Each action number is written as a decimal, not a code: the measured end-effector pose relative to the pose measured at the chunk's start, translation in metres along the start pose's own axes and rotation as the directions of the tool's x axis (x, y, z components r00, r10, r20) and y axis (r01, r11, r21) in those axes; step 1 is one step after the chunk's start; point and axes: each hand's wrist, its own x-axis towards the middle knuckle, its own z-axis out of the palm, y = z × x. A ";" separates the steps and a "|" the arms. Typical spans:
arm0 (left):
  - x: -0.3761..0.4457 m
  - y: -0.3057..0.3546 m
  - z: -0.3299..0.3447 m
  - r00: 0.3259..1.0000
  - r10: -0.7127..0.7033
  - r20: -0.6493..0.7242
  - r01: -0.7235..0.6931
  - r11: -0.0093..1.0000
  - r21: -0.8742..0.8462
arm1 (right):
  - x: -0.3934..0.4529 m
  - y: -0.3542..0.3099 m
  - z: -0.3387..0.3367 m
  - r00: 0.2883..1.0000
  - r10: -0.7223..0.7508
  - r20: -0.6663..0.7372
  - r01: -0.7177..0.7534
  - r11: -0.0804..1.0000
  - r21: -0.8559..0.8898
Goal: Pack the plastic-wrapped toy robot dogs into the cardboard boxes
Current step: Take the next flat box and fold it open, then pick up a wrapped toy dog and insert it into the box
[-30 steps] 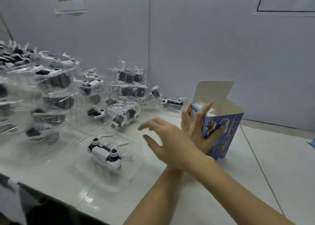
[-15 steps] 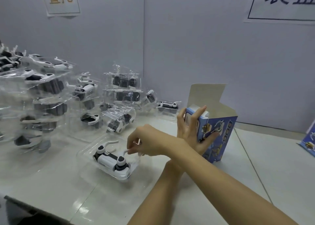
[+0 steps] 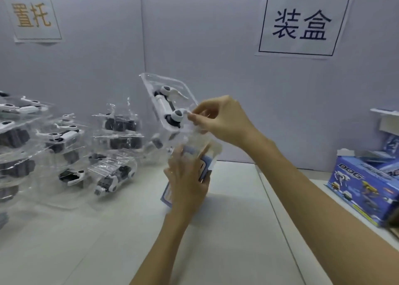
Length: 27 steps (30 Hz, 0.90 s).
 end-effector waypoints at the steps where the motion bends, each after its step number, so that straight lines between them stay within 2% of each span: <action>1: 0.001 -0.006 0.000 1.000 0.028 -0.007 -0.027 0.995 0.099 | 0.001 0.005 -0.011 0.998 0.018 -0.056 -0.018 1.000 0.010; 4: 0.001 -0.006 -0.002 0.998 0.006 0.061 -0.025 0.949 0.316 | -0.004 0.030 -0.031 0.971 0.120 -0.206 -0.119 0.993 0.017; 7: -0.003 -0.007 0.001 0.991 -0.002 0.134 -0.052 0.919 0.391 | -0.019 0.062 -0.030 0.929 0.261 -0.263 -0.274 0.962 -0.014; 10: -0.004 -0.010 0.003 0.997 0.007 0.077 -0.033 0.939 0.341 | -0.041 0.091 -0.020 0.874 0.401 -0.275 -0.417 0.909 0.001; 13: -0.002 -0.017 0.007 0.998 0.007 0.064 -0.030 0.931 0.363 | -0.057 0.112 -0.014 0.788 0.534 -0.305 -0.530 0.842 0.106; 16: 0.000 -0.020 0.004 0.997 0.003 0.083 -0.035 0.923 0.383 | -0.065 0.123 -0.013 0.706 0.640 -0.302 -0.601 0.768 0.221; 21: 0.001 -0.020 0.000 0.997 -0.015 0.074 -0.013 0.931 0.364 | -0.073 0.137 -0.013 0.606 0.741 -0.288 -0.683 0.671 0.289; 23: -0.001 -0.018 -0.001 0.996 0.013 0.092 -0.045 0.933 0.356 | -0.078 0.140 -0.011 0.590 0.775 -0.226 -0.715 0.632 0.298; 27: -0.008 -0.008 0.003 0.968 0.125 0.217 -0.194 0.923 0.332 | -0.087 0.138 0.008 0.641 0.758 -0.121 -0.732 0.652 0.199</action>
